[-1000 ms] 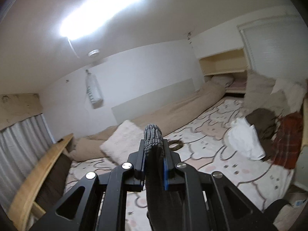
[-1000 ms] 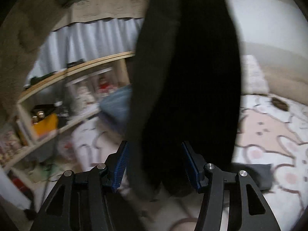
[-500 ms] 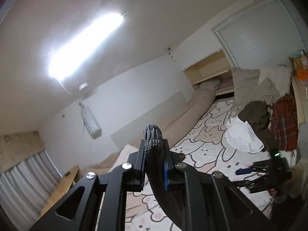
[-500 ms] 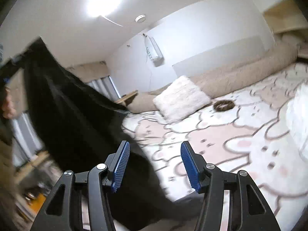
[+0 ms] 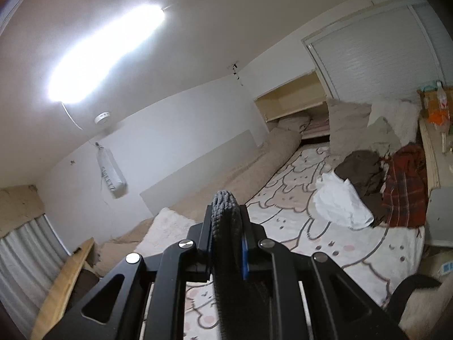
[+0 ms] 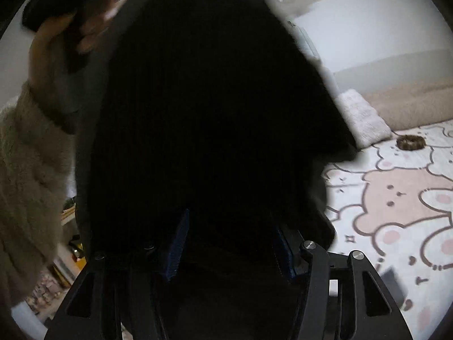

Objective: Fold clothes

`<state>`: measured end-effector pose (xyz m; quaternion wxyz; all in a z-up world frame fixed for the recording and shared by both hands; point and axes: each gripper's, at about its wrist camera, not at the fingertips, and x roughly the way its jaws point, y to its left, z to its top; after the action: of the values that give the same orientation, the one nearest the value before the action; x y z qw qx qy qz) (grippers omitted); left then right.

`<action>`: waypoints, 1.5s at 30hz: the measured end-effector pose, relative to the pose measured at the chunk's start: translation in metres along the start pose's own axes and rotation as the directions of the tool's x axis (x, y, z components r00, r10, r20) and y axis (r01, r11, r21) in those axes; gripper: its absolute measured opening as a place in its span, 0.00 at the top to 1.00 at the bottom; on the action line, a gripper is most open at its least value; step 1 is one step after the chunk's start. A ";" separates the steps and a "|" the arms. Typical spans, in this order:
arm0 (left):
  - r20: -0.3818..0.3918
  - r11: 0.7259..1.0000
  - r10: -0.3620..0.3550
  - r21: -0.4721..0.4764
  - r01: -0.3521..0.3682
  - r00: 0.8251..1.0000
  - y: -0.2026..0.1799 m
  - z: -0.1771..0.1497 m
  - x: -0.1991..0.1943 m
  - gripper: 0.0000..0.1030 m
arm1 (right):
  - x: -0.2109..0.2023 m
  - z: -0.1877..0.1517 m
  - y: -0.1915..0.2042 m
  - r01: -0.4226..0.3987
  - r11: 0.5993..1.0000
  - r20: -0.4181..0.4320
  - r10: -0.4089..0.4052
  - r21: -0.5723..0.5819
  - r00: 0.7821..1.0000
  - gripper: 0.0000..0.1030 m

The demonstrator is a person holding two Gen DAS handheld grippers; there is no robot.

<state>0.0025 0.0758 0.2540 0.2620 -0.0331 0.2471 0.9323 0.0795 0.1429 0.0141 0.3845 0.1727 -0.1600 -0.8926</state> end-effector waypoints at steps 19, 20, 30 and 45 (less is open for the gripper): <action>0.095 0.990 -0.035 -0.133 0.048 0.995 0.026 -0.006 -0.047 0.86 | -0.142 -0.012 -0.038 0.268 0.962 0.183 -0.275 0.058 0.944 0.27; 0.090 0.990 -0.042 -0.129 0.054 0.995 0.025 -0.008 -0.047 0.86 | -0.151 -0.009 -0.043 0.277 0.959 0.193 -0.283 0.058 0.939 0.27; 0.125 0.990 -0.135 -0.029 0.139 0.983 0.000 -0.014 -0.062 0.86 | -0.156 0.005 -0.089 0.060 0.997 0.089 -0.057 -0.039 0.994 0.27; 0.082 0.996 -0.078 -0.035 0.081 0.994 0.008 -0.025 -0.073 0.85 | -0.096 0.012 -0.094 -0.080 0.973 0.007 0.084 -0.214 0.996 0.59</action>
<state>0.0594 0.0236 0.2490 0.3078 -0.0105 0.2168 0.9264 0.0772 0.2775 0.0029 0.4361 0.1165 -0.0730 -0.8893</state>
